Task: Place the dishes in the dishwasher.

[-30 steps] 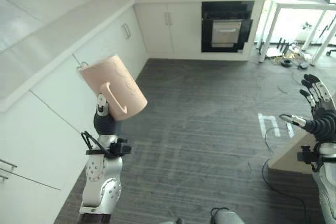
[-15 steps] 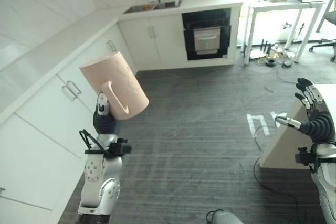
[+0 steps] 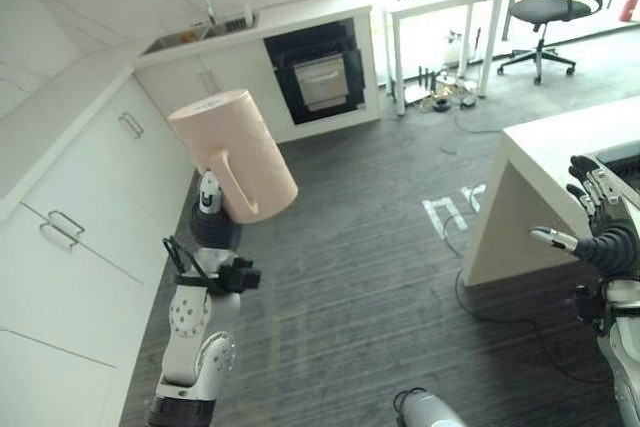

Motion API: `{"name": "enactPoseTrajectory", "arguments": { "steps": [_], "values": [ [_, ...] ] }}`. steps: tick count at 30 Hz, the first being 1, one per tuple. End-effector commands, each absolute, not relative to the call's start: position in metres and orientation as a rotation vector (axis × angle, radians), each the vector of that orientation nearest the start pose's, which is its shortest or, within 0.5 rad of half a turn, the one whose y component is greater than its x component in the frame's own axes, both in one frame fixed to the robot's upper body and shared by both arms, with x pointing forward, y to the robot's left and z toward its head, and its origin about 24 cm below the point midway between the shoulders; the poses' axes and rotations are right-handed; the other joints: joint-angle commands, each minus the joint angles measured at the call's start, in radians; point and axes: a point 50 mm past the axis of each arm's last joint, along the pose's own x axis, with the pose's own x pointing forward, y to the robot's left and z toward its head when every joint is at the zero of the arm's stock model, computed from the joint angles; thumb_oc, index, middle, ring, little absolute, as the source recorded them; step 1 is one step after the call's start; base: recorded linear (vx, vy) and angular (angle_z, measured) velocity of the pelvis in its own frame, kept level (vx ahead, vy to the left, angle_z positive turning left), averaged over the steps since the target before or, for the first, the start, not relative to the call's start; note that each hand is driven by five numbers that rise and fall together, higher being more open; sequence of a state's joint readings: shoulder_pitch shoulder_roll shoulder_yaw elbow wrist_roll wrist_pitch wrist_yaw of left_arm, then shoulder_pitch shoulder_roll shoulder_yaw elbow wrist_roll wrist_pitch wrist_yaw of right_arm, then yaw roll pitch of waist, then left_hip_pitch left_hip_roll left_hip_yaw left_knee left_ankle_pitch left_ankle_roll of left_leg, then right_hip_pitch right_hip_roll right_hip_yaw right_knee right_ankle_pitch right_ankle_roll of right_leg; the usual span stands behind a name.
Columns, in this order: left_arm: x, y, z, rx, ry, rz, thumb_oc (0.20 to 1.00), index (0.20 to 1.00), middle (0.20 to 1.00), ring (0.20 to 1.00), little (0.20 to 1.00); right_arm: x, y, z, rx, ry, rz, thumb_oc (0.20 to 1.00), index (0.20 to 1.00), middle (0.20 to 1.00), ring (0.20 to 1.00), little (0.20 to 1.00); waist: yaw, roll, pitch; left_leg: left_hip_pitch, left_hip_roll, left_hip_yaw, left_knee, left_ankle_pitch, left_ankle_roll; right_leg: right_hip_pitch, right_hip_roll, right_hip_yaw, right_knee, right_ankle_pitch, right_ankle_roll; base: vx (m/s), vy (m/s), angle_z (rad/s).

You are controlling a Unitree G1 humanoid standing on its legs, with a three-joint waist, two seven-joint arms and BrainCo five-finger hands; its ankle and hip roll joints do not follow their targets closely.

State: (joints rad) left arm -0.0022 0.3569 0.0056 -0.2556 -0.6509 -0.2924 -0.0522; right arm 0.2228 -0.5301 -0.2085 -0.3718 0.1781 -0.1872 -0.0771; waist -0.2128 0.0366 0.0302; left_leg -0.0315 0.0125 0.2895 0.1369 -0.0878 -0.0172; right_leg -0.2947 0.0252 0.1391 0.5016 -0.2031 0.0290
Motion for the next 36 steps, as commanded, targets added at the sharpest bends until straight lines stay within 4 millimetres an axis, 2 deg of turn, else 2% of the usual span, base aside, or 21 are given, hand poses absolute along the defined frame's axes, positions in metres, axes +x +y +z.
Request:
{"name": "enactPoseTrajectory", "arguments": {
  "steps": [1,4,7,10,15,17,18,19,20,21,22,23,24,27,30,31,32,33,34,35,36],
  "values": [
    [0.238,0.210,0.161,-0.211,-0.626,-0.136,0.200,0.200,0.200,0.200,0.200,0.200,-0.251,0.168,-0.336,-0.558,-0.125,1.000,1.000,1.000,1.000,1.000,0.008,-0.042,0.016,-0.050,-0.024,-0.110,0.163,-0.177,0.059,0.107,-0.004,-0.037,-0.202,0.107,0.098,0.00,0.000,0.00],
    [0.236,0.211,0.161,-0.209,-0.624,-0.132,0.200,0.200,0.200,0.200,0.200,0.200,-0.249,0.167,-0.325,-0.555,-0.111,1.000,1.000,1.000,1.000,1.000,0.017,-0.040,0.017,-0.056,-0.024,-0.126,0.163,-0.170,0.060,0.118,-0.002,-0.044,-0.202,0.103,0.094,0.00,-0.009,-0.02],
    [0.232,0.215,0.165,-0.196,-0.650,-0.143,0.200,0.200,0.200,0.200,0.200,0.202,-0.243,0.166,-0.316,-0.563,-0.077,1.000,1.000,1.000,1.000,1.000,0.042,-0.045,0.025,-0.058,-0.012,-0.126,0.163,-0.161,0.055,0.131,-0.015,-0.124,-0.202,0.095,0.082,0.00,-0.116,-0.11],
    [0.233,0.213,0.167,-0.218,-0.668,-0.154,0.200,0.200,0.200,0.200,0.200,0.204,-0.245,0.165,-0.323,-0.566,-0.098,1.000,1.000,1.000,1.000,1.000,0.047,-0.050,0.024,-0.058,-0.016,-0.134,0.163,-0.162,0.055,0.136,0.001,-0.113,-0.202,0.073,0.066,0.03,-0.150,-0.14],
    [0.235,0.207,0.166,-0.254,-0.656,-0.181,0.200,0.200,0.200,0.200,0.200,0.209,-0.242,0.175,-0.351,-0.607,-0.107,1.000,1.000,1.000,1.000,1.000,0.066,-0.052,0.029,-0.040,0.001,-0.124,0.163,-0.148,0.034,0.156,0.011,-0.151,-0.202,0.050,0.046,0.09,-0.185,0.23],
    [0.237,0.204,0.166,-0.286,-0.659,-0.199,0.200,0.200,0.200,0.200,0.200,0.212,-0.241,0.179,-0.365,-0.616,-0.102,1.000,1.000,1.000,1.000,1.000,0.070,-0.063,0.047,0.005,-0.009,-0.070,0.163,-0.101,0.018,0.168,0.006,-0.156,-0.202,0.036,0.023,0.17,-0.272,0.42],
    [0.238,0.200,0.165,-0.297,-0.657,-0.212,0.200,0.200,0.200,0.200,0.200,0.213,-0.242,0.179,-0.389,-0.613,-0.111,1.000,1.000,1.000,1.000,1.000,0.084,-0.091,0.073,0.013,-0.026,-0.049,0.185,0.025,-0.015,0.192,-0.016,-0.157,-0.202,0.039,0.005,0.17,-0.251,0.38],
    [0.238,0.199,0.165,-0.298,-0.653,-0.219,0.200,0.200,0.200,0.200,0.200,0.213,-0.243,0.179,-0.395,-0.610,-0.117,1.000,1.000,1.000,1.000,1.000,0.089,-0.100,0.088,-0.010,-0.025,-0.043,0.223,0.058,-0.028,0.204,-0.023,-0.166,-0.202,0.041,-0.001,0.15,-0.221,0.37],
    [0.238,0.198,0.164,-0.298,-0.643,-0.227,0.200,0.200,0.200,0.200,0.200,0.213,-0.247,0.178,-0.395,-0.606,-0.129,1.000,1.000,1.000,1.000,1.000,0.091,-0.107,0.107,-0.054,-0.002,-0.021,0.251,0.081,-0.038,0.217,-0.031,-0.184,-0.202,0.042,-0.001,0.15,-0.111,0.36],
    [0.238,0.199,0.162,-0.296,-0.633,-0.221,0.200,0.200,0.200,0.200,0.200,0.212,-0.250,0.177,-0.391,-0.601,-0.131,1.000,1.000,1.000,1.000,1.000,0.090,-0.105,0.116,-0.065,0.024,0.019,0.174,0.090,-0.033,0.231,-0.035,-0.203,-0.202,0.034,0.005,0.27,-0.012,0.44],
    [0.237,0.202,0.159,-0.293,-0.626,-0.211,0.200,0.200,0.200,0.200,0.200,0.212,-0.252,0.175,-0.387,-0.594,-0.129,1.000,1.000,1.000,1.000,1.000,0.090,-0.090,0.123,-0.092,0.063,0.019,0.163,0.052,-0.041,0.250,-0.026,-0.211,-0.202,0.011,0.014,0.20,0.035,0.51],
    [0.236,0.203,0.159,-0.294,-0.626,-0.206,0.200,0.200,0.200,0.200,0.200,0.212,-0.252,0.175,-0.388,-0.592,-0.126,1.000,1.000,1.000,1.000,1.000,0.088,-0.083,0.127,-0.109,0.081,0.032,0.163,0.058,-0.033,0.245,-0.020,-0.222,-0.202,0.020,0.011,0.21,0.084,0.46],
    [0.234,0.207,0.156,-0.299,-0.620,-0.189,0.200,0.200,0.200,0.200,0.200,0.212,-0.250,0.173,-0.390,-0.585,-0.117,1.000,1.000,1.000,1.000,1.000,0.083,-0.062,0.128,-0.156,0.123,0.017,0.163,0.036,-0.044,0.255,-0.005,-0.232,-0.202,0.005,0.016,0.22,0.109,0.33],
    [0.225,0.221,0.142,-0.315,-0.604,-0.143,0.200,0.200,0.200,0.200,0.200,0.210,-0.254,0.176,-0.409,-0.567,-0.091,1.000,1.000,1.000,1.000,1.000,0.089,-0.021,0.110,-0.310,0.240,-0.082,0.163,0.120,-0.113,0.281,0.027,-0.227,-0.202,-0.025,0.002,0.52,0.235,-0.15],
    [0.223,0.226,0.140,-0.318,-0.614,-0.115,0.200,0.200,0.200,0.200,0.200,0.211,-0.255,0.178,-0.409,-0.573,-0.066,1.000,1.000,1.000,1.000,1.000,0.088,-0.012,0.113,-0.272,0.229,-0.072,0.163,0.103,-0.111,0.325,0.016,-0.215,-0.202,-0.055,0.004,0.49,0.296,-0.51],
    [0.222,0.226,0.142,-0.313,-0.617,-0.096,0.200,0.200,0.200,0.200,0.200,0.210,-0.253,0.178,-0.387,-0.572,-0.038,1.000,1.000,1.000,1.000,1.000,0.092,-0.009,0.101,-0.255,0.205,-0.081,0.163,0.081,-0.099,0.357,0.012,-0.197,-0.202,-0.066,0.012,0.61,0.419,-0.55],
    [0.226,0.223,0.147,-0.300,-0.630,-0.113,0.200,0.200,0.200,0.200,0.200,0.209,-0.249,0.177,-0.370,-0.576,-0.028,1.000,1.000,1.000,1.000,1.000,0.102,-0.006,0.077,-0.248,0.172,-0.090,0.163,0.049,-0.071,0.394,0.005,-0.189,-0.202,-0.064,0.030,0.70,0.486,-0.36],
    [0.228,0.221,0.151,-0.293,-0.632,-0.129,0.200,0.200,0.200,0.200,0.200,0.211,-0.247,0.177,-0.364,-0.579,-0.036,1.000,1.000,1.000,1.000,1.000,0.106,-0.012,0.067,-0.245,0.156,-0.090,0.163,0.036,-0.057,0.404,-0.006,-0.196,-0.202,-0.032,0.044,0.59,0.418,-0.18],
    [0.231,0.219,0.154,-0.288,-0.632,-0.144,0.200,0.200,0.200,0.200,0.200,0.213,-0.245,0.177,-0.355,-0.583,-0.047,1.000,1.000,1.000,1.000,1.000,0.106,-0.018,0.058,-0.234,0.135,-0.090,0.163,0.017,-0.040,0.420,-0.019,-0.205,-0.202,0.031,0.067,0.28,0.193,-0.29],
    [0.231,0.219,0.154,-0.288,-0.632,-0.144,0.200,0.200,0.200,0.200,0.200,0.213,-0.245,0.177,-0.355,-0.583,-0.047,1.000,1.000,1.000,1.000,1.000,0.106,-0.018,0.058,-0.234,0.135,-0.090,0.163,0.017,-0.040,0.420,-0.019,-0.205,-0.202,0.031,0.067,0.36,0.241,-0.35],
    [0.236,0.215,0.157,-0.280,-0.629,-0.173,0.200,0.200,0.200,0.200,0.200,0.216,-0.242,0.176,-0.343,-0.586,-0.065,1.000,1.000,1.000,1.000,1.000,0.105,-0.021,0.050,-0.221,0.115,-0.099,0.163,0.006,-0.016,0.423,-0.016,-0.218,-0.162,0.150,0.108,0.31,0.222,-0.06]
  ]
}}
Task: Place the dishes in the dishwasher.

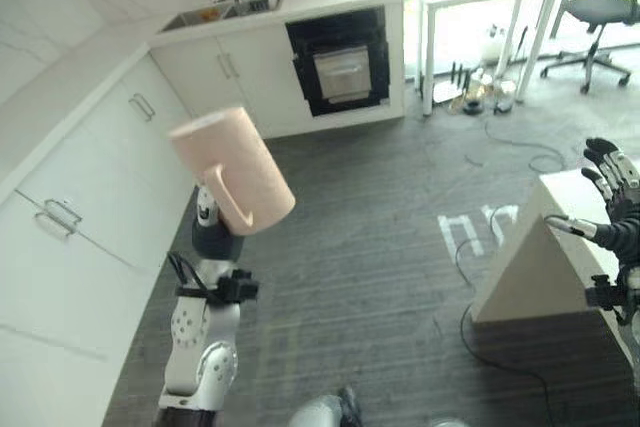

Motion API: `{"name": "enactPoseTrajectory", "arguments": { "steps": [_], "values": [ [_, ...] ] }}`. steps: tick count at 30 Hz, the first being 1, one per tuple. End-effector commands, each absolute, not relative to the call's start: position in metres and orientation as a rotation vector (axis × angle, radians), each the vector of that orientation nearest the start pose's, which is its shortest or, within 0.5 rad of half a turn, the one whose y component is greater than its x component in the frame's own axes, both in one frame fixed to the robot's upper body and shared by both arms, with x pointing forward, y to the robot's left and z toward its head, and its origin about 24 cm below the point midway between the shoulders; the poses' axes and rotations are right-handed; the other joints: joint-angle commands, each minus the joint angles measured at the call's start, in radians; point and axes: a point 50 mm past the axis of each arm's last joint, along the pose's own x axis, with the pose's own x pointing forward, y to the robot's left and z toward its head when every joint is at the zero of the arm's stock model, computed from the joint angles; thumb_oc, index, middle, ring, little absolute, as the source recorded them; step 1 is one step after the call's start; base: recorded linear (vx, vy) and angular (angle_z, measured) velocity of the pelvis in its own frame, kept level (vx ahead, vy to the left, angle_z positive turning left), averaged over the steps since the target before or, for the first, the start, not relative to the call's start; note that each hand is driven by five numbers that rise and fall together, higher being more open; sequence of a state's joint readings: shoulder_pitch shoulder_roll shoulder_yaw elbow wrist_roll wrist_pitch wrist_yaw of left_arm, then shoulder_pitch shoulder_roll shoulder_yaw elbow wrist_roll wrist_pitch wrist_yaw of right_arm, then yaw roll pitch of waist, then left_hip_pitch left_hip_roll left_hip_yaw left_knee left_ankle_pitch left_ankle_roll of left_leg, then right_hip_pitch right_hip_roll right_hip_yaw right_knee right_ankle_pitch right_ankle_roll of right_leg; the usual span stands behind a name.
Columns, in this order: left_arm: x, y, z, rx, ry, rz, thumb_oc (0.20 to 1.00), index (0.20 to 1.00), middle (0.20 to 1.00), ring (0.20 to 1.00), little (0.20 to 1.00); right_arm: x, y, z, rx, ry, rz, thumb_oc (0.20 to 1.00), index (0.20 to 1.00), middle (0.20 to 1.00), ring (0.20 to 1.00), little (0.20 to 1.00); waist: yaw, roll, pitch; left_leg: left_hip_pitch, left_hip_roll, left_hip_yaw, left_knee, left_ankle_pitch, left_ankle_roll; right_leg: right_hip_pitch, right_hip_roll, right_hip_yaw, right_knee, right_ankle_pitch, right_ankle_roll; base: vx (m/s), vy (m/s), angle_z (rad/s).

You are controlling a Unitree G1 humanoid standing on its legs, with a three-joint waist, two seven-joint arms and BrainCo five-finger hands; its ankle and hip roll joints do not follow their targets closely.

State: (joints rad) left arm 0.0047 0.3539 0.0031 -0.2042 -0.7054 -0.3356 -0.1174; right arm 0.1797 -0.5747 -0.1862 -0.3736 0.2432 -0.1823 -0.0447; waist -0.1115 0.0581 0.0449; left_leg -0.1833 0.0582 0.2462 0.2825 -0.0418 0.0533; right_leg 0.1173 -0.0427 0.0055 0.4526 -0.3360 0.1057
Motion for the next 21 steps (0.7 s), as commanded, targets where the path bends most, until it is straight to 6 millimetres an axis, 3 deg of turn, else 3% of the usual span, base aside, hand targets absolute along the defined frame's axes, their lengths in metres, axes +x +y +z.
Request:
{"name": "enactPoseTrajectory", "arguments": {
  "steps": [1,2,4,6,9,10,14,16,21],
  "values": [
    [0.237,0.212,0.158,-0.263,-0.625,-0.187,0.200,0.200,0.200,0.200,0.200,0.216,-0.240,0.174,-0.336,-0.585,-0.068,1.000,1.000,1.000,1.000,1.000,0.008,-0.054,0.032,-0.059,0.047,-0.051,0.017,-0.051,-0.069,-0.028,0.050,-0.092,0.016,0.360,0.062,0.40,0.318,0.07],
    [0.238,0.209,0.158,-0.250,-0.617,-0.193,0.200,0.200,0.200,0.200,0.200,0.215,-0.237,0.170,-0.333,-0.581,-0.062,1.000,1.000,1.000,1.000,1.000,0.015,-0.048,0.030,-0.050,0.040,-0.047,0.017,-0.070,-0.052,-0.101,0.040,-0.117,0.167,0.447,0.079,0.27,0.265,0.45],
    [0.239,0.207,0.158,-0.239,-0.612,-0.187,0.200,0.200,0.200,0.200,0.200,0.218,-0.233,0.166,-0.329,-0.572,-0.049,1.000,1.000,1.000,1.000,1.000,0.016,-0.036,0.049,-0.014,0.041,-0.039,0.017,-0.090,-0.045,-0.238,-0.011,-0.171,0.272,0.444,0.061,0.20,0.195,0.27],
    [0.240,0.208,0.161,-0.248,-0.605,-0.189,0.200,0.200,0.200,0.200,0.200,0.219,-0.235,0.166,-0.332,-0.564,-0.051,1.000,1.000,1.000,1.000,1.000,0.021,-0.042,0.058,-0.004,0.036,-0.028,0.017,-0.087,-0.053,-0.243,-0.032,-0.240,0.117,0.369,0.040,0.23,0.028,-0.22],
    [0.241,0.206,0.163,-0.236,-0.600,-0.201,0.200,0.200,0.200,0.200,0.200,0.215,-0.240,0.168,-0.324,-0.571,-0.060,1.000,1.000,1.000,1.000,1.000,0.014,-0.057,0.076,0.045,0.031,-0.004,0.017,-0.122,-0.059,-0.233,-0.084,-0.343,-0.153,0.379,0.022,0.27,-0.121,-0.03],
    [0.237,0.207,0.161,-0.224,-0.594,-0.198,0.200,0.200,0.200,0.200,0.200,0.209,-0.243,0.167,-0.317,-0.571,-0.058,1.000,1.000,1.000,1.000,1.000,0.000,-0.092,0.093,0.100,-0.005,0.007,0.017,-0.185,-0.052,-0.350,-0.172,-0.301,-0.153,0.381,0.047,0.32,-0.196,-0.12],
    [0.232,0.204,0.157,-0.240,-0.591,-0.208,0.200,0.200,0.200,0.200,0.200,0.202,-0.240,0.161,-0.313,-0.563,-0.067,1.000,1.000,1.000,1.000,1.000,-0.023,-0.097,0.111,0.162,-0.023,-0.006,0.017,-0.244,-0.037,-0.494,-0.227,-0.197,-0.153,0.401,0.071,0.33,-0.200,-0.03],
    [0.230,0.205,0.156,-0.240,-0.591,-0.214,0.200,0.200,0.200,0.200,0.200,0.199,-0.240,0.159,-0.305,-0.562,-0.073,1.000,1.000,1.000,1.000,1.000,-0.029,-0.106,0.109,0.182,-0.025,0.013,0.017,-0.258,-0.032,-0.490,-0.232,-0.207,-0.153,0.404,0.077,0.33,-0.246,0.15],
    [0.234,0.200,0.160,-0.295,-0.597,-0.264,0.200,0.200,0.200,0.200,0.200,0.202,-0.240,0.158,-0.315,-0.547,-0.109,1.000,1.000,1.000,1.000,1.000,-0.050,-0.113,0.082,0.233,-0.037,0.006,0.017,-0.282,-0.030,-0.431,-0.189,-0.144,-0.153,0.411,0.076,0.40,-0.328,0.43]
  ]
}}
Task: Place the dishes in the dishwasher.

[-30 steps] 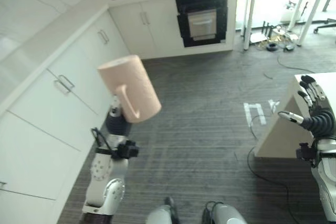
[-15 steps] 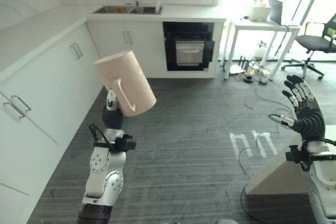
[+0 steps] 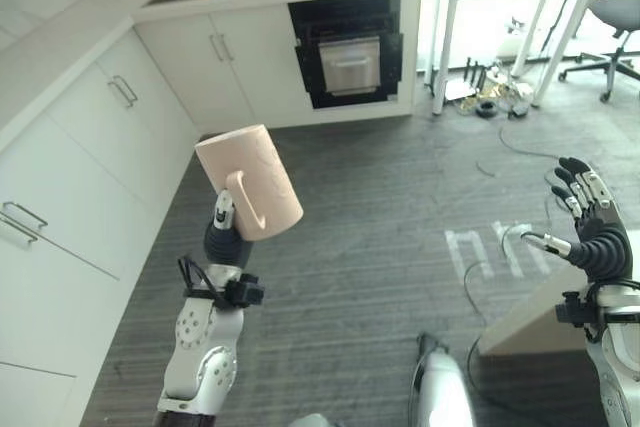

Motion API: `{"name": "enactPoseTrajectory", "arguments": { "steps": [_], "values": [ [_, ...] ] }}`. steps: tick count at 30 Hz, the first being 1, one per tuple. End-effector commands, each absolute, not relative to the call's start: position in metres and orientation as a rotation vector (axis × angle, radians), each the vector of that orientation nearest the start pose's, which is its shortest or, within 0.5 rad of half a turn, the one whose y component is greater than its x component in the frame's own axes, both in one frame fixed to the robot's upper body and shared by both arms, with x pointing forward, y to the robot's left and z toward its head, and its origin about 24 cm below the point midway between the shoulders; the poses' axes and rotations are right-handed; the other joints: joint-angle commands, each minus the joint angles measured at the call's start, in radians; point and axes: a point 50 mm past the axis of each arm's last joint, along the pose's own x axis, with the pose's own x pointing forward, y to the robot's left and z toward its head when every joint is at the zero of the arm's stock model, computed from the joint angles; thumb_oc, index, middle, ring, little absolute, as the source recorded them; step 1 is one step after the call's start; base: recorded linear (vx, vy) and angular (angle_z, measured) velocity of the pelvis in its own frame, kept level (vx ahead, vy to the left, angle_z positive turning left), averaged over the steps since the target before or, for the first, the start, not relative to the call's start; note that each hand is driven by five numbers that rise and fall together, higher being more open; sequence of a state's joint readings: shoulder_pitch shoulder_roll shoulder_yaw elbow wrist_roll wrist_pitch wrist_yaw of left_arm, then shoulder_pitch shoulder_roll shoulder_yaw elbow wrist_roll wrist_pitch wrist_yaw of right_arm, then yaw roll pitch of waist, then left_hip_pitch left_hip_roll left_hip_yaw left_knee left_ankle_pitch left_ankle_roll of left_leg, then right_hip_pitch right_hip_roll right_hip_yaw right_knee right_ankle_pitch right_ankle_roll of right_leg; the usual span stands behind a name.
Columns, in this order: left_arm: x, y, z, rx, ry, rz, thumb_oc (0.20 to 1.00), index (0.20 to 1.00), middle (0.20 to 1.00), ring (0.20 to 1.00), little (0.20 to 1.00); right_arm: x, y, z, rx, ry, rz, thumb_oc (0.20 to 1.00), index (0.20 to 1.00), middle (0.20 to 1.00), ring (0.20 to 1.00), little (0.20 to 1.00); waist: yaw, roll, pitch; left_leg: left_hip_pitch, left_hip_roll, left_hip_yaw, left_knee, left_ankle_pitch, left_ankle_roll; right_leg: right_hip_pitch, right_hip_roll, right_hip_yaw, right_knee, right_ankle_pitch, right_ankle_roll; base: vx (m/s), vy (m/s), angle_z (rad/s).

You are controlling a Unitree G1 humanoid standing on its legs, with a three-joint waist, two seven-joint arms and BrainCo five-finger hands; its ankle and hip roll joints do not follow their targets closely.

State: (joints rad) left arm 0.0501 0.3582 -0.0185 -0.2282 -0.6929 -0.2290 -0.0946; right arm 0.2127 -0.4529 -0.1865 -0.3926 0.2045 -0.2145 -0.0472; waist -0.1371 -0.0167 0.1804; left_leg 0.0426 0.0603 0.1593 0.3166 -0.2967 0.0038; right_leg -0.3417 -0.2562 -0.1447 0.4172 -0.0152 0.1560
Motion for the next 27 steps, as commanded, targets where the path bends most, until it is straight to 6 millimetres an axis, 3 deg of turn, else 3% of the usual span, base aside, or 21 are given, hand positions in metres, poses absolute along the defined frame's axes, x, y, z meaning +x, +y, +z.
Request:
{"name": "enactPoseTrajectory", "arguments": {
  "steps": [1,3,4,6,7,8,9,11,12,14,16,18,23,24,25,26,27],
  "values": [
    [0.234,0.199,0.161,-0.329,-0.605,-0.280,0.200,0.200,0.200,0.200,0.200,0.204,-0.240,0.159,-0.328,-0.546,-0.117,1.000,1.000,1.000,1.000,1.000,-0.025,-0.036,-0.065,0.024,-0.037,0.098,-0.017,-0.031,0.016,0.033,0.027,-0.004,-0.117,0.083,0.022,0.38,-0.308,0.64],
    [0.232,0.196,0.164,-0.365,-0.624,-0.306,0.200,0.200,0.200,0.200,0.200,0.208,-0.240,0.160,-0.334,-0.542,-0.115,1.000,1.000,1.000,1.000,1.000,-0.033,-0.021,-0.075,0.080,-0.020,0.113,-0.017,-0.047,0.004,0.052,0.052,-0.018,-0.117,0.060,0.014,0.40,-0.283,0.30],
    [0.232,0.195,0.164,-0.384,-0.624,-0.311,0.200,0.200,0.200,0.200,0.200,0.209,-0.241,0.161,-0.336,-0.538,-0.115,1.000,1.000,1.000,1.000,1.000,-0.036,-0.013,-0.078,0.100,-0.013,0.116,-0.017,-0.017,-0.009,0.059,0.070,-0.019,-0.117,0.046,0.006,0.33,-0.239,0.15],
    [0.230,0.194,0.163,-0.426,-0.619,-0.309,0.200,0.200,0.200,0.200,0.200,0.210,-0.244,0.162,-0.342,-0.526,-0.111,1.000,1.000,1.000,1.000,1.000,-0.030,0.001,-0.080,0.147,-0.012,0.120,-0.017,0.138,-0.056,0.087,0.113,-0.018,-0.117,0.006,-0.027,0.33,-0.243,0.16],
    [0.230,0.193,0.163,-0.456,-0.618,-0.302,0.200,0.200,0.200,0.200,0.200,0.211,-0.245,0.163,-0.350,-0.524,-0.098,1.000,1.000,1.000,1.000,1.000,-0.021,-0.002,-0.078,0.163,-0.040,0.116,-0.008,0.254,-0.087,0.111,0.131,0.003,-0.117,-0.021,-0.048,0.31,-0.217,-0.07],
    [0.229,0.193,0.162,-0.466,-0.620,-0.293,0.200,0.200,0.200,0.200,0.200,0.213,-0.246,0.164,-0.357,-0.526,-0.087,1.000,1.000,1.000,1.000,1.000,-0.012,-0.009,-0.068,0.115,-0.055,0.113,0.072,0.313,-0.109,0.130,0.142,0.023,-0.117,-0.036,-0.066,0.30,-0.207,-0.16],
    [0.228,0.192,0.160,-0.468,-0.619,-0.289,0.200,0.200,0.200,0.200,0.200,0.214,-0.247,0.163,-0.368,-0.523,-0.084,1.000,1.000,1.000,1.000,1.000,0.000,-0.019,-0.056,0.020,-0.036,0.119,0.153,0.366,-0.130,0.163,0.141,0.024,-0.117,-0.057,-0.081,0.20,-0.144,-0.29],
    [0.229,0.190,0.158,-0.473,-0.613,-0.289,0.200,0.200,0.200,0.200,0.200,0.215,-0.249,0.165,-0.374,-0.521,-0.095,1.000,1.000,1.000,1.000,1.000,0.010,-0.034,-0.037,-0.059,0.007,0.155,0.119,0.335,-0.114,0.208,0.126,0.014,-0.117,-0.087,-0.081,0.23,-0.007,-0.15],
    [0.228,0.192,0.155,-0.493,-0.616,-0.294,0.200,0.200,0.200,0.200,0.200,0.215,-0.252,0.168,-0.375,-0.525,-0.097,1.000,1.000,1.000,1.000,1.000,0.009,-0.029,-0.026,-0.038,0.030,0.187,-0.017,0.307,-0.096,0.227,0.113,-0.002,-0.117,-0.102,-0.070,0.24,0.218,-0.07],
    [0.224,0.196,0.154,-0.506,-0.632,-0.303,0.200,0.200,0.200,0.200,0.200,0.213,-0.255,0.169,-0.379,-0.527,-0.097,1.000,1.000,1.000,1.000,1.000,0.001,0.009,-0.012,-0.153,0.140,0.160,-0.017,0.245,-0.100,0.242,0.133,-0.017,-0.117,-0.112,-0.056,0.27,0.346,-0.03],
    [0.222,0.199,0.153,-0.519,-0.644,-0.309,0.200,0.200,0.200,0.200,0.200,0.211,-0.255,0.170,-0.402,-0.523,-0.097,1.000,1.000,1.000,1.000,1.000,0.005,0.026,-0.020,-0.252,0.239,0.090,-0.017,0.308,-0.150,0.253,0.125,-0.031,-0.117,-0.122,-0.053,0.34,0.357,0.16],
    [0.223,0.205,0.145,-0.523,-0.642,-0.314,0.200,0.200,0.200,0.200,0.200,0.214,-0.258,0.173,-0.412,-0.518,-0.108,1.000,1.000,1.000,1.000,1.000,0.002,0.034,-0.027,-0.268,0.280,0.098,-0.017,0.319,-0.170,0.295,0.106,-0.055,-0.117,-0.154,-0.050,0.35,0.346,0.08],
    [0.227,0.211,0.149,-0.495,-0.658,-0.300,0.200,0.200,0.200,0.200,0.200,0.215,-0.256,0.173,-0.422,-0.531,-0.103,1.000,1.000,1.000,1.000,1.000,0.013,0.037,-0.054,-0.233,0.218,0.110,-0.017,0.247,-0.139,0.371,0.037,-0.057,-0.117,-0.171,0.009,0.35,0.458,-0.11],
    [0.232,0.208,0.155,-0.476,-0.661,-0.301,0.200,0.200,0.200,0.200,0.200,0.213,-0.255,0.171,-0.407,-0.523,-0.120,1.000,1.000,1.000,1.000,1.000,0.014,0.029,-0.060,-0.226,0.187,0.108,-0.017,0.228,-0.123,0.388,0.015,-0.075,-0.117,-0.143,0.020,0.42,0.502,-0.25],
    [0.235,0.205,0.160,-0.451,-0.662,-0.315,0.200,0.200,0.200,0.200,0.200,0.211,-0.256,0.167,-0.376,-0.513,-0.130,1.000,1.000,1.000,1.000,1.000,0.015,0.024,-0.065,-0.219,0.151,0.099,-0.017,0.210,-0.102,0.401,0.002,-0.101,-0.117,-0.051,0.025,0.34,0.397,0.29],
    [0.236,0.204,0.162,-0.446,-0.663,-0.320,0.200,0.200,0.200,0.200,0.200,0.210,-0.255,0.167,-0.376,-0.513,-0.132,1.000,1.000,1.000,1.000,1.000,0.015,0.026,-0.066,-0.222,0.148,0.096,-0.017,0.210,-0.096,0.399,0.003,-0.106,-0.117,-0.025,0.023,0.39,0.416,0.52],
    [0.238,0.201,0.166,-0.422,-0.661,-0.343,0.200,0.200,0.200,0.200,0.200,0.209,-0.254,0.165,-0.390,-0.513,-0.138,1.000,1.000,1.000,1.000,1.000,0.014,0.032,-0.063,-0.209,0.128,0.087,-0.017,0.197,-0.073,0.414,0.006,-0.124,-0.083,0.066,0.030,0.30,0.348,0.72]
  ]
}}
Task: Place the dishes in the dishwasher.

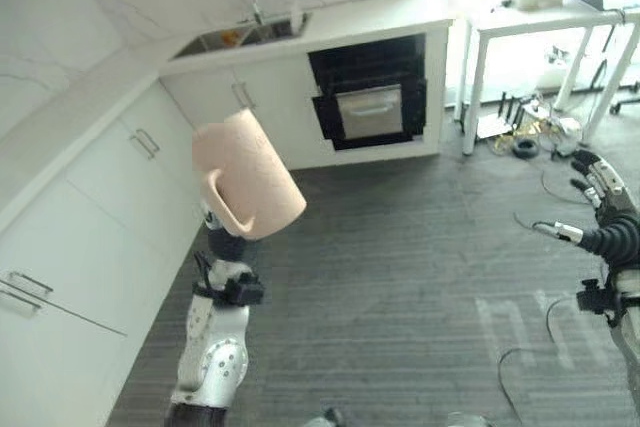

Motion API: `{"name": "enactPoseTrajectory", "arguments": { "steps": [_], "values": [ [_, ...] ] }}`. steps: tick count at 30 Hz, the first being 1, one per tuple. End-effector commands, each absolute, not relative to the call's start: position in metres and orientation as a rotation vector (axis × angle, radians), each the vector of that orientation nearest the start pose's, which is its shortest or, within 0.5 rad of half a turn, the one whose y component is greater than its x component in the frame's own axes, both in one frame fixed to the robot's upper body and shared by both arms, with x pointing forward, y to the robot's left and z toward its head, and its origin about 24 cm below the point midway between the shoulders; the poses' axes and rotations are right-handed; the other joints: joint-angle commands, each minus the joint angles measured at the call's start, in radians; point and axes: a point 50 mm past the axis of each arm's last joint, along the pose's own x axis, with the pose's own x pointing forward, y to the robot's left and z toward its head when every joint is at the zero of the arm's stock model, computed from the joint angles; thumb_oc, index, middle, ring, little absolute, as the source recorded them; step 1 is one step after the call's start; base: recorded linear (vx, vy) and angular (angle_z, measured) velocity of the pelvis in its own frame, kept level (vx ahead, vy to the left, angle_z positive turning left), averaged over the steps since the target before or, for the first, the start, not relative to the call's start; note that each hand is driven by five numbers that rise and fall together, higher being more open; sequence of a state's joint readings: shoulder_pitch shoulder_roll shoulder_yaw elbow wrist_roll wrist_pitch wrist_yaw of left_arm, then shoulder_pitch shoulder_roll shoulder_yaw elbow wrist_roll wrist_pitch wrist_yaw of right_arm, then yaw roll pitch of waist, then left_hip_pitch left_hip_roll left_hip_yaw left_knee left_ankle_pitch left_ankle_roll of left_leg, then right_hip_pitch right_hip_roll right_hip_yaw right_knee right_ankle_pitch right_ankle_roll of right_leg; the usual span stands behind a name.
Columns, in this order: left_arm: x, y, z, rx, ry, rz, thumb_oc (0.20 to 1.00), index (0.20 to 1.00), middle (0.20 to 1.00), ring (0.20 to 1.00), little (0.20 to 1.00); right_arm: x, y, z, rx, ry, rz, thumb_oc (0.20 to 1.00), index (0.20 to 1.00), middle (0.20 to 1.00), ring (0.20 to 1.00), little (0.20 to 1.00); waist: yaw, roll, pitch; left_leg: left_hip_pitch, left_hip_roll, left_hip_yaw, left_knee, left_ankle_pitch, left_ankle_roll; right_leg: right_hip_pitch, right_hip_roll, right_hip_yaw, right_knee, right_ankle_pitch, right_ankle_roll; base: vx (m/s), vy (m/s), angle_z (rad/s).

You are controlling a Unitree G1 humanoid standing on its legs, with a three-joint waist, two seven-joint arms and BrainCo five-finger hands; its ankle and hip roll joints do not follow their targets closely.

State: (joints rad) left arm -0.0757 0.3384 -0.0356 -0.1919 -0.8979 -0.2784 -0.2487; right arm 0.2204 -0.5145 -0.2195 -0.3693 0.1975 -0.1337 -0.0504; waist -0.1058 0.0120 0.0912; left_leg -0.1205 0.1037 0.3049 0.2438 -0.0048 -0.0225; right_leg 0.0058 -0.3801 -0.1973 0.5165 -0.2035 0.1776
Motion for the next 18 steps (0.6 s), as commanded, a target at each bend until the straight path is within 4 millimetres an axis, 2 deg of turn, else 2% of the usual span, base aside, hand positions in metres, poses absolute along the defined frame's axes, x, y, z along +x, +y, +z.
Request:
{"name": "enactPoseTrajectory", "arguments": {
  "steps": [1,2,3,4,5,6,7,8,9,10,11,13,14,15,16,18],
  "values": [
    [0.239,0.198,0.168,-0.403,-0.655,-0.357,0.200,0.200,0.200,0.200,0.200,0.209,-0.252,0.166,-0.384,-0.514,-0.143,1.000,1.000,1.000,1.000,1.000,-0.016,0.011,0.030,-0.043,0.076,-0.066,0.056,-0.100,-0.034,0.030,0.135,-0.082,-0.116,0.283,0.003,0.34,0.379,0.43],
    [0.239,0.197,0.168,-0.396,-0.650,-0.357,0.200,0.200,0.200,0.200,0.200,0.210,-0.251,0.165,-0.381,-0.511,-0.145,1.000,1.000,1.000,1.000,1.000,-0.014,0.007,0.034,-0.030,0.063,-0.060,0.056,-0.113,-0.027,0.003,0.138,-0.078,-0.064,0.280,0.005,0.34,0.284,0.34],
    [0.242,0.194,0.168,-0.402,-0.627,-0.359,0.200,0.200,0.200,0.200,0.200,0.212,-0.252,0.163,-0.382,-0.494,-0.147,1.000,1.000,1.000,1.000,1.000,-0.013,0.007,0.039,-0.038,0.049,-0.059,0.056,-0.109,-0.022,-0.022,0.250,-0.087,-0.124,0.206,-0.027,0.28,0.173,0.21],
    [0.242,0.194,0.168,-0.402,-0.626,-0.359,0.200,0.200,0.200,0.200,0.200,0.212,-0.252,0.163,-0.383,-0.493,-0.148,1.000,1.000,1.000,1.000,1.000,-0.014,0.008,0.037,-0.040,0.050,-0.060,0.056,-0.109,-0.023,-0.018,0.256,-0.092,-0.136,0.205,-0.030,0.38,0.135,0.30],
    [0.243,0.194,0.169,-0.397,-0.624,-0.357,0.200,0.200,0.200,0.200,0.200,0.213,-0.252,0.163,-0.389,-0.490,-0.138,1.000,1.000,1.000,1.000,1.000,-0.005,-0.010,0.035,-0.028,0.026,-0.048,0.056,-0.130,-0.027,-0.019,0.261,-0.137,-0.216,0.168,-0.034,0.16,0.027,0.30],
    [0.243,0.194,0.169,-0.383,-0.625,-0.352,0.200,0.200,0.200,0.200,0.200,0.213,-0.252,0.164,-0.384,-0.494,-0.135,1.000,1.000,1.000,1.000,1.000,-0.002,-0.020,0.042,-0.026,0.027,-0.020,0.056,-0.121,-0.022,-0.048,0.244,-0.174,-0.216,0.154,-0.049,0.25,0.026,0.04],
    [0.242,0.193,0.169,-0.369,-0.628,-0.347,0.200,0.200,0.200,0.200,0.200,0.212,-0.254,0.165,-0.379,-0.499,-0.135,1.000,1.000,1.000,1.000,1.000,-0.002,-0.030,0.042,-0.012,0.019,-0.017,0.056,-0.145,-0.029,-0.070,0.234,-0.161,-0.216,0.113,-0.044,0.06,-0.026,-0.28],
    [0.241,0.192,0.169,-0.358,-0.628,-0.346,0.200,0.200,0.200,0.200,0.200,0.211,-0.256,0.165,-0.376,-0.503,-0.137,1.000,1.000,1.000,1.000,1.000,-0.008,-0.038,0.047,-0.012,0.013,-0.003,0.056,-0.141,-0.018,-0.105,0.240,-0.135,-0.216,0.105,-0.055,0.22,-0.046,-0.52],
    [0.241,0.189,0.166,-0.335,-0.624,-0.349,0.200,0.200,0.200,0.200,0.200,0.207,-0.260,0.164,-0.375,-0.509,-0.143,1.000,1.000,1.000,1.000,1.000,-0.033,-0.048,0.046,-0.005,-0.016,-0.020,0.056,-0.163,-0.003,-0.166,0.257,-0.033,-0.216,0.112,-0.049,0.17,-0.070,-0.29],
    [0.241,0.187,0.165,-0.330,-0.622,-0.355,0.200,0.200,0.200,0.200,0.200,0.205,-0.260,0.164,-0.374,-0.512,-0.145,1.000,1.000,1.000,1.000,1.000,-0.041,-0.053,0.045,-0.006,-0.028,-0.026,0.056,-0.169,0.004,-0.196,0.249,-0.006,-0.216,0.138,-0.045,0.34,-0.131,0.17],
    [0.240,0.186,0.165,-0.327,-0.620,-0.358,0.200,0.200,0.200,0.200,0.200,0.203,-0.257,0.162,-0.370,-0.519,-0.135,1.000,1.000,1.000,1.000,1.000,-0.055,-0.063,0.043,0.012,-0.046,-0.026,0.056,-0.205,0.015,-0.258,0.202,0.034,-0.216,0.211,-0.023,0.30,-0.156,0.50],
    [0.238,0.187,0.164,-0.332,-0.616,-0.357,0.200,0.200,0.200,0.200,0.200,0.202,-0.253,0.159,-0.365,-0.521,-0.122,1.000,1.000,1.000,1.000,1.000,-0.069,-0.067,0.048,0.041,-0.051,-0.018,0.056,-0.240,0.023,-0.319,0.177,0.075,-0.216,0.254,-0.005,0.38,-0.178,0.36],
    [0.238,0.189,0.164,-0.342,-0.611,-0.356,0.200,0.200,0.200,0.200,0.200,0.202,-0.252,0.158,-0.361,-0.518,-0.117,1.000,1.000,1.000,1.000,1.000,-0.071,-0.061,0.050,0.067,-0.049,-0.024,0.056,-0.270,0.027,-0.329,0.177,0.097,-0.216,0.248,0.006,0.29,-0.162,0.12],
    [0.238,0.189,0.164,-0.346,-0.611,-0.356,0.200,0.200,0.200,0.200,0.200,0.201,-0.251,0.157,-0.360,-0.519,-0.115,1.000,1.000,1.000,1.000,1.000,-0.075,-0.066,0.054,0.066,-0.048,-0.010,0.056,-0.260,0.031,-0.338,0.172,0.094,-0.216,0.263,-0.001,0.35,-0.209,0.20],
    [0.238,0.189,0.164,-0.367,-0.607,-0.368,0.200,0.200,0.200,0.200,0.200,0.201,-0.251,0.156,-0.350,-0.518,-0.105,1.000,1.000,1.000,1.000,1.000,-0.079,-0.066,0.059,0.090,-0.044,0.008,0.056,-0.281,0.040,-0.330,0.173,0.088,-0.216,0.253,0.005,0.21,-0.213,0.22],
    [0.237,0.187,0.164,-0.393,-0.615,-0.381,0.200,0.200,0.200,0.200,0.200,0.203,-0.250,0.156,-0.349,-0.526,-0.097,1.000,1.000,1.000,1.000,1.000,-0.073,-0.065,0.057,0.116,-0.036,0.027,0.056,-0.285,0.039,-0.311,0.165,0.065,-0.216,0.236,0.004,0.37,-0.319,0.42]
  ]
}}
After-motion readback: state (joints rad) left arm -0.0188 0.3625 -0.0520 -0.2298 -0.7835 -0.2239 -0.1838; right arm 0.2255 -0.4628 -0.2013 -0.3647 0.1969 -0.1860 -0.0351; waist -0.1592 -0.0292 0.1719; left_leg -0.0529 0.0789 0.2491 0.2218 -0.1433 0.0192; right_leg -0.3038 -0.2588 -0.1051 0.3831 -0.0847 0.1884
